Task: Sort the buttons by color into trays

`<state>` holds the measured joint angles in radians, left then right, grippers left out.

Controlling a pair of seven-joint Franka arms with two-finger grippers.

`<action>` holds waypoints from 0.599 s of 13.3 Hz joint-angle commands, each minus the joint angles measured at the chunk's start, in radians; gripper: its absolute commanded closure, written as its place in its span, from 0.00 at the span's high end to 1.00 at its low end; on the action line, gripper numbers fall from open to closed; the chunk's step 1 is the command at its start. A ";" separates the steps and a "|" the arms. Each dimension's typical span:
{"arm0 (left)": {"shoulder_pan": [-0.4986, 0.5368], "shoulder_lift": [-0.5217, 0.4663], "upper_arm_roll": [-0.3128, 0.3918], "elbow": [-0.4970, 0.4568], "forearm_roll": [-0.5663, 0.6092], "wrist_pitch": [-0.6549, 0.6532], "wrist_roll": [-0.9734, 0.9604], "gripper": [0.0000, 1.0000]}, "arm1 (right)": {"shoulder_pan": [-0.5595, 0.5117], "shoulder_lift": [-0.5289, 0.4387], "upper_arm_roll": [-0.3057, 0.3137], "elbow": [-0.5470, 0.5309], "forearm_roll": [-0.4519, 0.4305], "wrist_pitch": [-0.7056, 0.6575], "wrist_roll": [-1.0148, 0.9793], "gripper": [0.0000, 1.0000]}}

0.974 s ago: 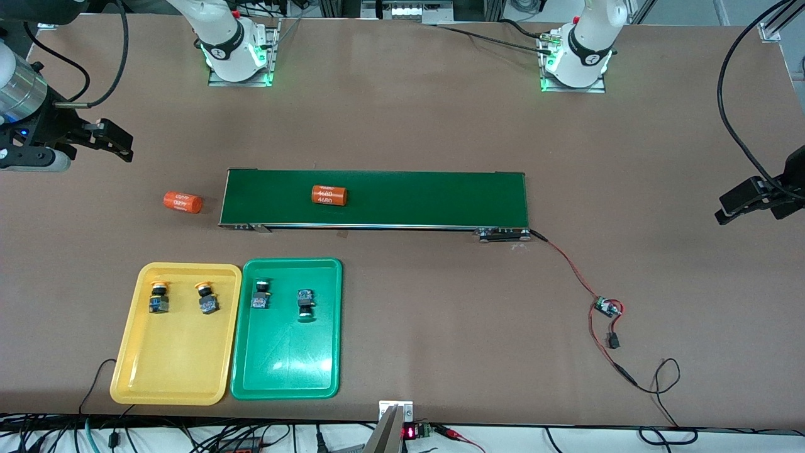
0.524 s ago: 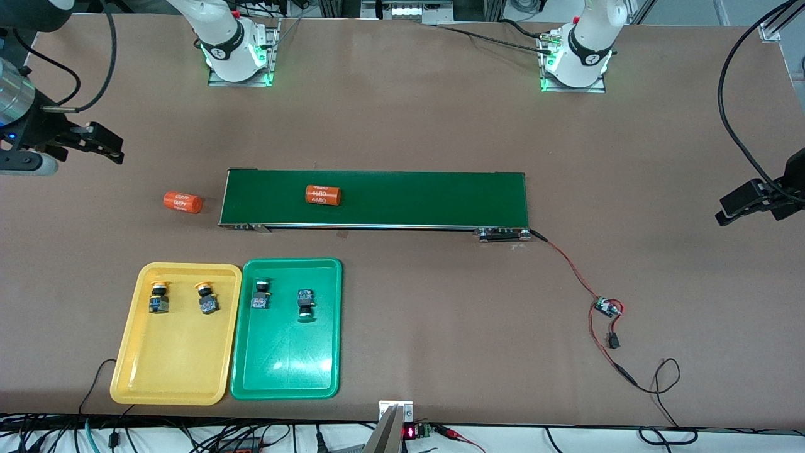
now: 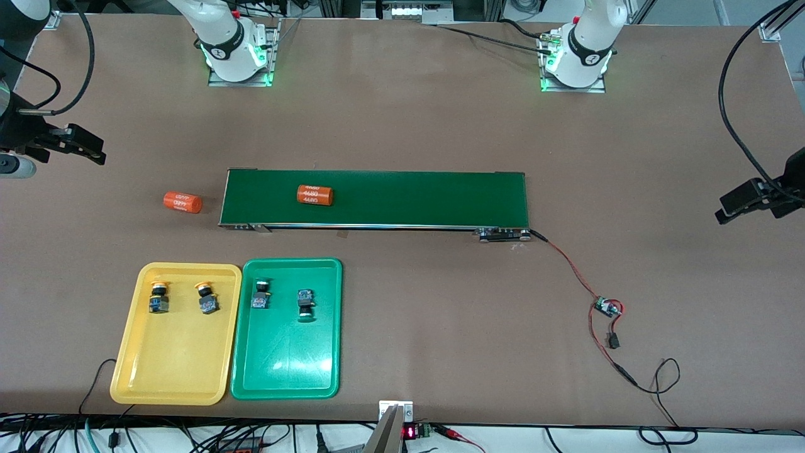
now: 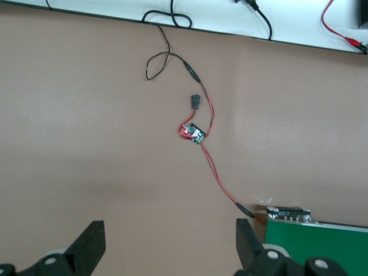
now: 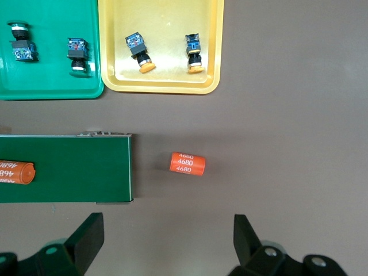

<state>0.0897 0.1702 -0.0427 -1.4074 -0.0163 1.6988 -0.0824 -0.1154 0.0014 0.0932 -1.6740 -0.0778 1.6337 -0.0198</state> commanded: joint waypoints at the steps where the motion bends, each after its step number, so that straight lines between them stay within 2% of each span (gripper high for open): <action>1: -0.007 -0.028 -0.005 0.002 -0.013 -0.028 0.003 1.00 | 0.005 0.006 0.013 0.028 0.013 -0.023 0.000 1.00; 8: -0.025 0.014 -0.006 0.005 -0.010 -0.027 0.001 1.00 | 0.032 0.006 0.016 0.028 0.018 -0.018 0.000 1.00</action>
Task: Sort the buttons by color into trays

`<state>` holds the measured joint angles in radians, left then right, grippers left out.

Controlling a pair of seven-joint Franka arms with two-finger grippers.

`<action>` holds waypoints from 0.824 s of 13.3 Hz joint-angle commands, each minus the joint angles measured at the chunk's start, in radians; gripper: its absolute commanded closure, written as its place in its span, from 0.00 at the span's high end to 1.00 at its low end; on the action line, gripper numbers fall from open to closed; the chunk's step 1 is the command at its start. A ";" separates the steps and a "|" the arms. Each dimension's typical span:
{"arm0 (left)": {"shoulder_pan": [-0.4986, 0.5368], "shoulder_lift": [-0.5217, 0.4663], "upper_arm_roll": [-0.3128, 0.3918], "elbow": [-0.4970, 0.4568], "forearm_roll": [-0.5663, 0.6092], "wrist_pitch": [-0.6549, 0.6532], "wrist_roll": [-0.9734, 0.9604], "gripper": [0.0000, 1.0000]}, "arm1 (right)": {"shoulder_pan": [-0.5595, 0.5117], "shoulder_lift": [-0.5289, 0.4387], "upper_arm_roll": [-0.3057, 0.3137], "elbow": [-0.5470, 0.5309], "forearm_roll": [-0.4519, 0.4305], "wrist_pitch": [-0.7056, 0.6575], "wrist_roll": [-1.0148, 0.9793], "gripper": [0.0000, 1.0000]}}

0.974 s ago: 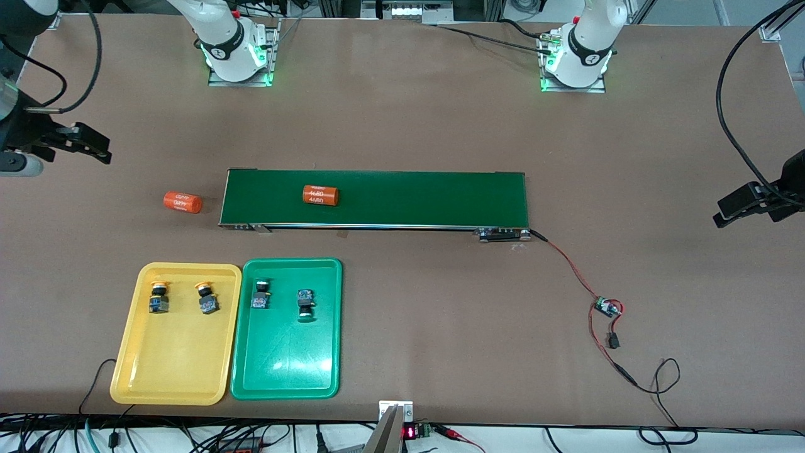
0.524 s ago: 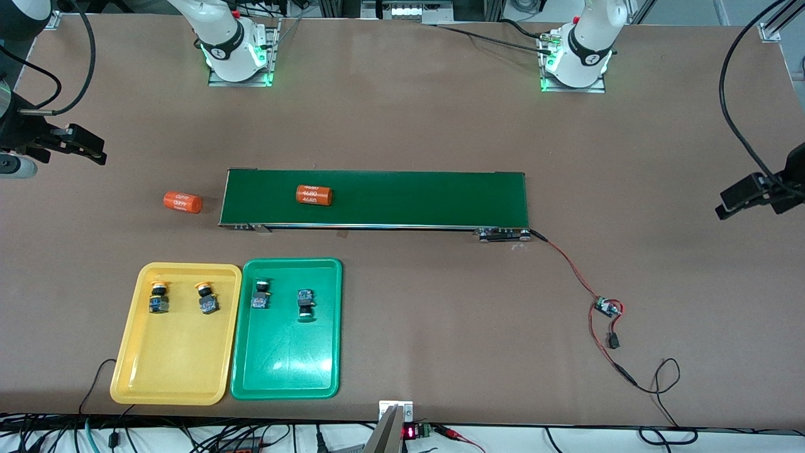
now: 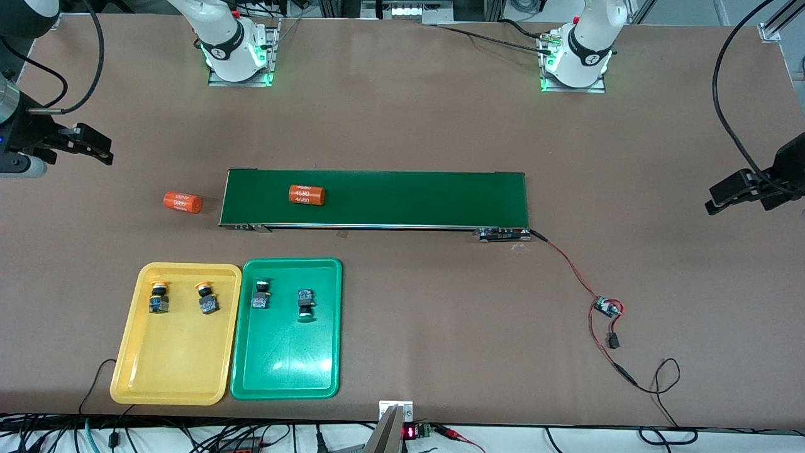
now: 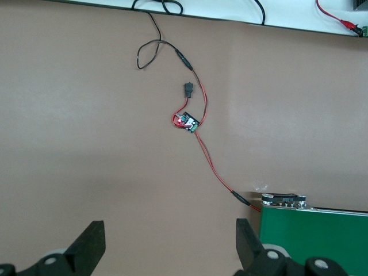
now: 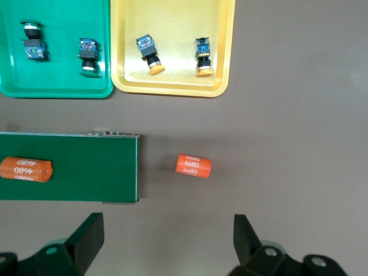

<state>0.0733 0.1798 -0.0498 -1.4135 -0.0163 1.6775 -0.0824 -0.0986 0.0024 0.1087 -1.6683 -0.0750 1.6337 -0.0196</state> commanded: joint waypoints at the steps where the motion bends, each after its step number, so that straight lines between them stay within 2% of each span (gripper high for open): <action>1: -0.017 0.003 0.001 0.011 -0.011 -0.005 0.001 1.00 | 0.019 0.005 0.002 0.022 0.015 -0.017 0.000 1.00; 8: -0.033 0.018 -0.004 0.010 -0.010 -0.013 0.001 1.00 | 0.020 0.008 0.000 0.036 0.012 -0.014 -0.017 1.00; 11: -0.030 0.009 -0.005 0.011 -0.011 -0.073 -0.019 1.00 | 0.020 0.022 0.000 0.042 0.012 -0.014 -0.019 1.00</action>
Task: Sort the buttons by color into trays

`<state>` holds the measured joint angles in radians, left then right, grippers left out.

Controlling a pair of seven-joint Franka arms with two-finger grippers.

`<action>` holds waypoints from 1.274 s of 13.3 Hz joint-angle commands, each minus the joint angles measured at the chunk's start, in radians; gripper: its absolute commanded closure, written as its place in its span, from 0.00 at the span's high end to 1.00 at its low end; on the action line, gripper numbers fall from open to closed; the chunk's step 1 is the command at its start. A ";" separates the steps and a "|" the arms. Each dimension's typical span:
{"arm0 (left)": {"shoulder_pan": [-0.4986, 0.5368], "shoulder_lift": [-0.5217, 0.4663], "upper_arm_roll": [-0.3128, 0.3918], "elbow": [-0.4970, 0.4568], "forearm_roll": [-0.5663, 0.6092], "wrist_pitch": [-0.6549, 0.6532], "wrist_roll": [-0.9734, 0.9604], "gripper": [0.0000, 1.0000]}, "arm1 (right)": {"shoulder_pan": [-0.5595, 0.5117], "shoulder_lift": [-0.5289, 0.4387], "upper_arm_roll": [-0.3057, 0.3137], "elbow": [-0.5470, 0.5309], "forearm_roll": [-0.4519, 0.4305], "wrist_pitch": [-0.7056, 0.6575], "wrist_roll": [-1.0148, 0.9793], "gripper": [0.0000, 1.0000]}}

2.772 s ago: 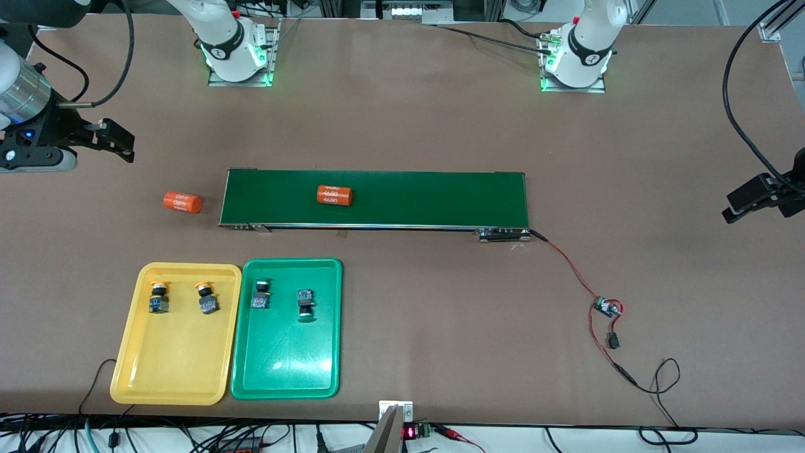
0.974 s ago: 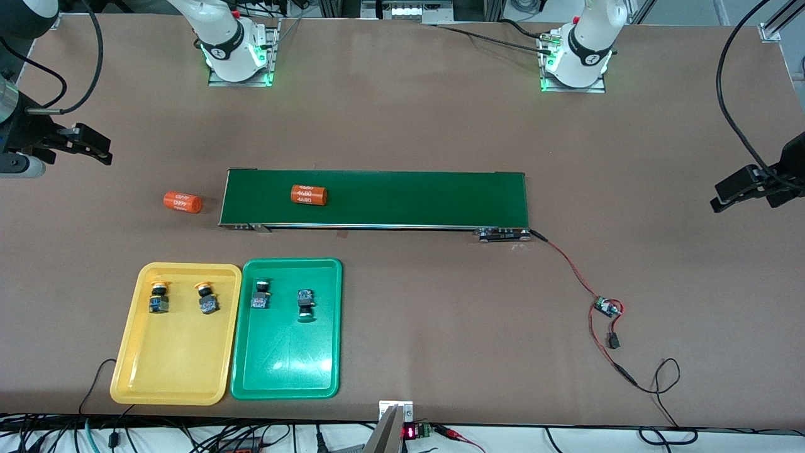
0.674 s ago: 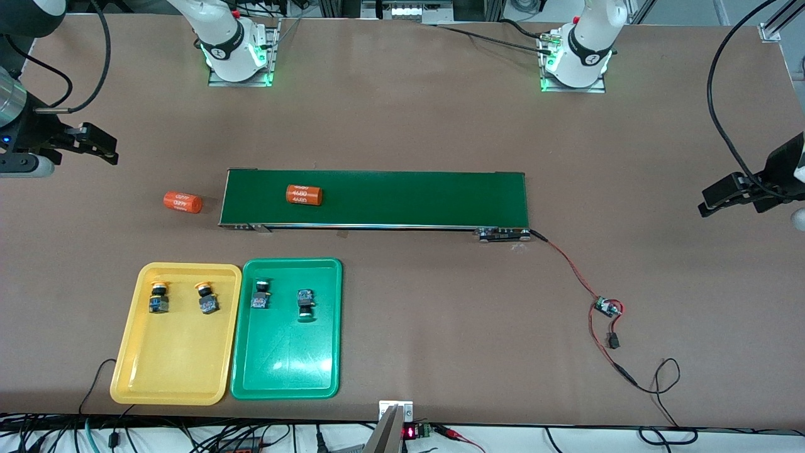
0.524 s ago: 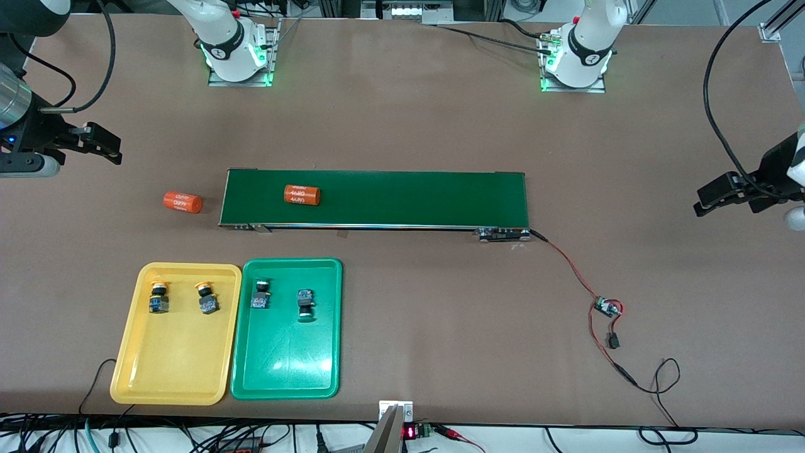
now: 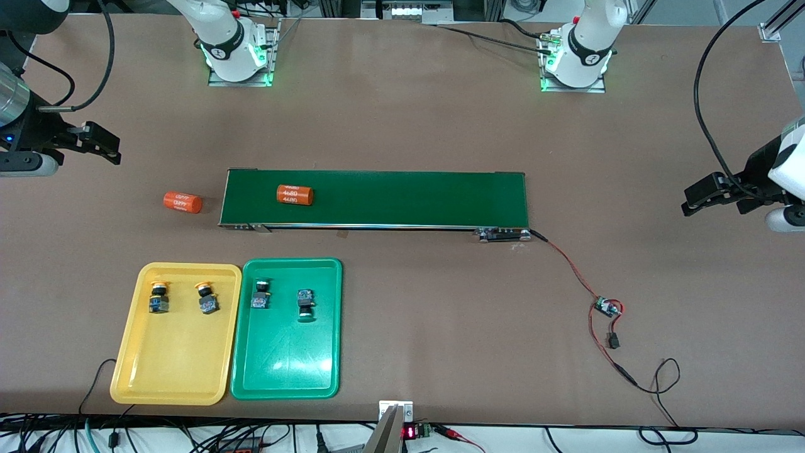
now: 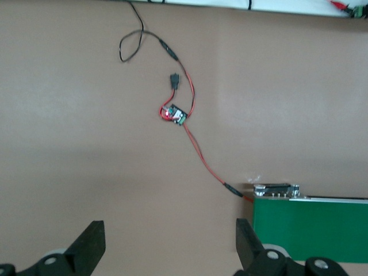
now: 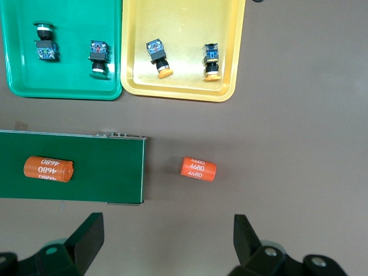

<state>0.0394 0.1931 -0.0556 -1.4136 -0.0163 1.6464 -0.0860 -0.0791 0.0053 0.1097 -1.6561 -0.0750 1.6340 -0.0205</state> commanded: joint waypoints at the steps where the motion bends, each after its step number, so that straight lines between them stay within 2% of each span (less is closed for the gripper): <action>1: 0.010 -0.009 0.000 0.012 -0.013 -0.045 -0.033 1.00 | -0.001 0.019 -0.001 0.030 0.012 -0.014 -0.018 1.00; 5: 0.020 -0.038 0.014 0.015 -0.019 -0.065 -0.038 1.00 | -0.002 0.021 -0.001 0.030 0.014 -0.013 -0.018 1.00; 8: 0.086 -0.032 0.008 0.016 -0.022 -0.057 -0.032 1.00 | -0.002 0.021 -0.001 0.030 0.012 -0.013 -0.019 1.00; 11: 0.091 -0.029 0.008 0.016 -0.011 -0.059 0.116 1.00 | -0.002 0.022 -0.001 0.030 0.014 -0.013 -0.019 1.00; 13: 0.092 -0.046 0.008 0.015 -0.017 -0.104 0.170 1.00 | -0.002 0.022 -0.001 0.030 0.014 -0.013 -0.018 1.00; 15: 0.080 -0.047 -0.001 0.016 -0.010 -0.109 0.065 1.00 | -0.002 0.025 0.001 0.030 0.029 -0.010 -0.016 1.00; 17: 0.080 -0.052 -0.006 0.010 -0.010 -0.129 -0.008 1.00 | -0.001 0.041 -0.001 0.030 0.104 -0.010 -0.013 1.00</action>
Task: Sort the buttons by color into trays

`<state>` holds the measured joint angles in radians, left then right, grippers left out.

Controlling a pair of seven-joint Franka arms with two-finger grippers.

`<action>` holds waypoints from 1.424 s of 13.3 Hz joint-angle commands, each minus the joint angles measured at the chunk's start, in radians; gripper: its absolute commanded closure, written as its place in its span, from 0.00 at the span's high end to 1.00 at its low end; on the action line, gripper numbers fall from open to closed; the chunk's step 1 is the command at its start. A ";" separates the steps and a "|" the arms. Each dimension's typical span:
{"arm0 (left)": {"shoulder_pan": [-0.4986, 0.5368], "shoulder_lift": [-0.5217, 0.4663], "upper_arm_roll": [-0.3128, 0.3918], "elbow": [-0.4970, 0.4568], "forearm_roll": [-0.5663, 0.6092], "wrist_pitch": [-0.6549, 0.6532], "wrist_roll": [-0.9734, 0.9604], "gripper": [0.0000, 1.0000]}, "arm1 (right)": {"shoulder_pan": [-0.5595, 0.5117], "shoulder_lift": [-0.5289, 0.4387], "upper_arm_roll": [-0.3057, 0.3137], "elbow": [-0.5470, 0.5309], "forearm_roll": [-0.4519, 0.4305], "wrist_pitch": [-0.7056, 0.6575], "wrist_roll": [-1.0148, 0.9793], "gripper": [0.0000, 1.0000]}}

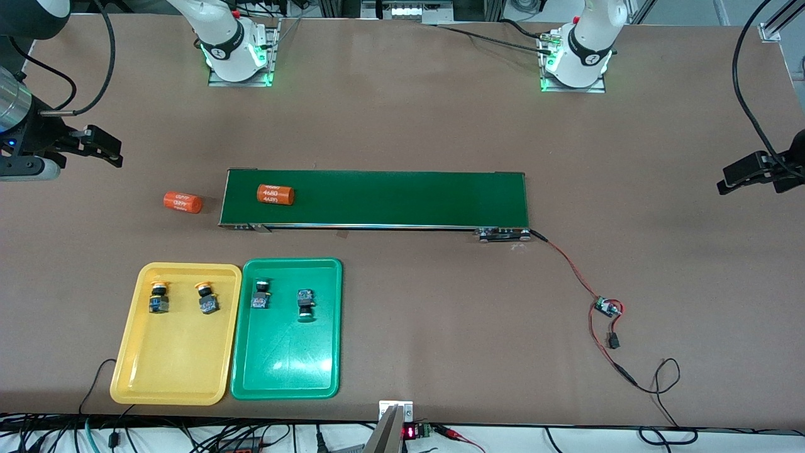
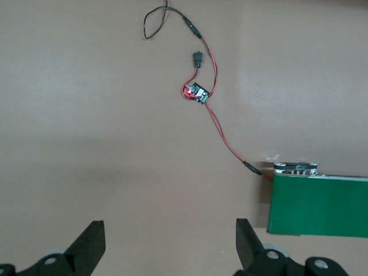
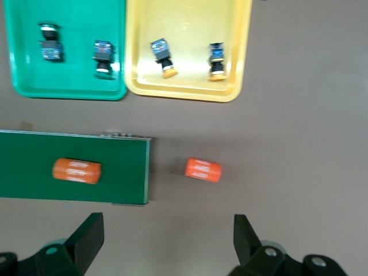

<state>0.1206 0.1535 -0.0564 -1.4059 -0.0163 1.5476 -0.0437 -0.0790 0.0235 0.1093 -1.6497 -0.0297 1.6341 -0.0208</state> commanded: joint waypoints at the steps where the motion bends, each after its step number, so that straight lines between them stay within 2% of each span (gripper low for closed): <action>1: -0.001 -0.014 -0.011 0.004 -0.008 -0.032 -0.023 1.00 | 0.001 0.024 0.000 0.024 0.071 -0.005 -0.011 1.00; 3: -0.001 -0.017 -0.019 0.004 -0.008 -0.031 0.053 1.00 | -0.001 0.026 0.000 0.024 0.074 0.007 -0.013 1.00; 19: 0.002 -0.019 -0.014 -0.007 -0.011 -0.004 0.047 1.00 | -0.001 0.024 0.000 0.025 0.073 0.006 -0.014 1.00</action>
<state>0.1277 0.1496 -0.0693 -1.4062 -0.0163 1.5431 -0.0159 -0.0782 0.0418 0.1093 -1.6461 0.0254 1.6450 -0.0208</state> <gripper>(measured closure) 0.000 0.000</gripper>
